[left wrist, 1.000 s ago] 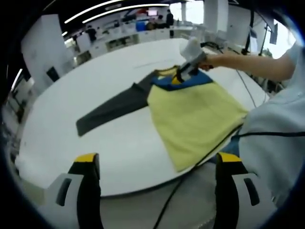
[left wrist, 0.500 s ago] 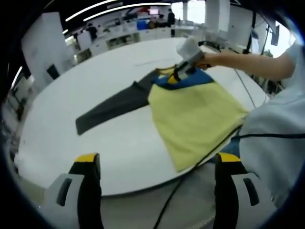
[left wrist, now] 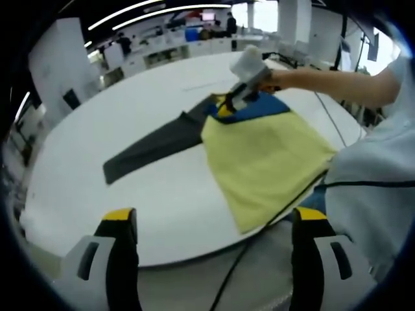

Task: Fold the garment on the visible template until the final outline fits inside the template.

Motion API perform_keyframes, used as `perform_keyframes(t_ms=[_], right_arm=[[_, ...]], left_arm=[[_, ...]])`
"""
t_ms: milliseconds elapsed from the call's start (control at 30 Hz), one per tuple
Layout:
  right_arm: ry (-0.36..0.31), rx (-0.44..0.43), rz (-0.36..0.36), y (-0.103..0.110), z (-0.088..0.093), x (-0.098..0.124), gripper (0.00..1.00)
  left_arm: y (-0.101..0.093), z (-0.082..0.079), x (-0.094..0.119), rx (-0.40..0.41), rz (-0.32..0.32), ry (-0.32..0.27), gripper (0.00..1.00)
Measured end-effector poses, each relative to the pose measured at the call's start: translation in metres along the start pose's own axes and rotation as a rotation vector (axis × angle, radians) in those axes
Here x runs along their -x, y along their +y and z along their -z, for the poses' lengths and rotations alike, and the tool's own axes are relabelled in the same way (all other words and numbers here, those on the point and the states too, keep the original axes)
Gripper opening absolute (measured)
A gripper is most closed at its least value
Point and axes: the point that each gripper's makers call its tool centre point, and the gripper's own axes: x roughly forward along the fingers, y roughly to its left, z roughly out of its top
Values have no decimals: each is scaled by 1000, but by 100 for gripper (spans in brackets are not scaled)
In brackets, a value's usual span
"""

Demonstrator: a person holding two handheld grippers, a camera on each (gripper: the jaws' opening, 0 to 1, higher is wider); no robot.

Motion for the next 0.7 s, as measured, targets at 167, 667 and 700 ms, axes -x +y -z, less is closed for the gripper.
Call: perform_keyframes(t_ms=[167, 667, 700], right_arm=[[-14, 28, -25, 13, -9, -1, 11], [28, -14, 62, -33, 27, 30, 14], [36, -16, 53, -32, 31, 27, 14]], left_arm=[[1, 0, 0, 4, -1, -4, 95], [-2, -1, -2, -8, 8, -4, 94], [-2, -2, -2, -9, 9, -4, 94]])
